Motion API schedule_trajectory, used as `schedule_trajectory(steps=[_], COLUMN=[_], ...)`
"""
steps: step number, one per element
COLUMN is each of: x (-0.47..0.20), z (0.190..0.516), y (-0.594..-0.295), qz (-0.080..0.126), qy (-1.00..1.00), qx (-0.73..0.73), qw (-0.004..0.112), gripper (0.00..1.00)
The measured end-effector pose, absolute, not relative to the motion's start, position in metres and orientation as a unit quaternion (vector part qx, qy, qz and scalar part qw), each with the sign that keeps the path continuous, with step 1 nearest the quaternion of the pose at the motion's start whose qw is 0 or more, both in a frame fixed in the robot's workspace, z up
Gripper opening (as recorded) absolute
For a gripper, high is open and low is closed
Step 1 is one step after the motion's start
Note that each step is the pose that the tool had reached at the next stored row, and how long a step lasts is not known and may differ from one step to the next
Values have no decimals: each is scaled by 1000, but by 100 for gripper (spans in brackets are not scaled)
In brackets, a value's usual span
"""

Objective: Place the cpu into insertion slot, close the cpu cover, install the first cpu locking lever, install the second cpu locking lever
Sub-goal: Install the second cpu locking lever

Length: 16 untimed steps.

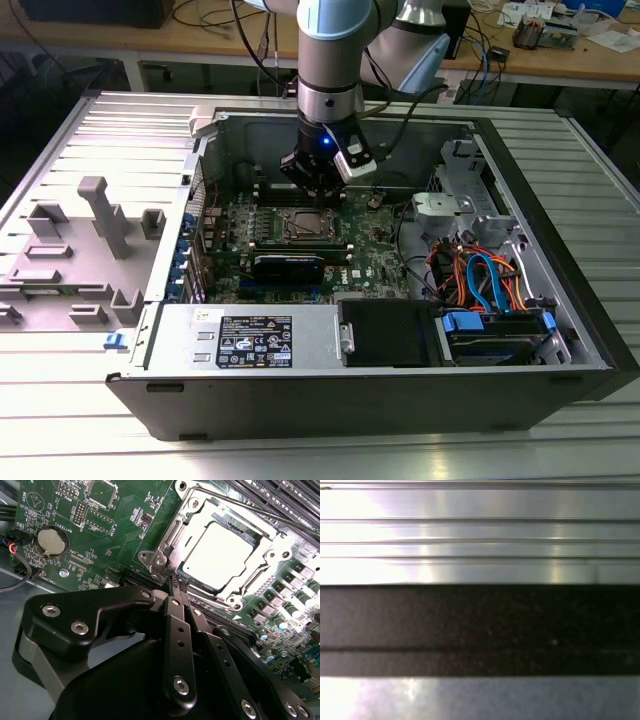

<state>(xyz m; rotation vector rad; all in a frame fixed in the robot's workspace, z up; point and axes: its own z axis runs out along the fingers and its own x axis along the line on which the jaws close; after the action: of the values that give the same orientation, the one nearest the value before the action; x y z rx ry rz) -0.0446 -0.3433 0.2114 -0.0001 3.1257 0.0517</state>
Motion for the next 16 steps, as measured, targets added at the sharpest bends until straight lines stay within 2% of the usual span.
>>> schedule_trajectory(steps=[16], x=[-45], z=[219], y=[-350], qz=[17], qy=[1000], qx=[0], qw=[8], gripper=[11])
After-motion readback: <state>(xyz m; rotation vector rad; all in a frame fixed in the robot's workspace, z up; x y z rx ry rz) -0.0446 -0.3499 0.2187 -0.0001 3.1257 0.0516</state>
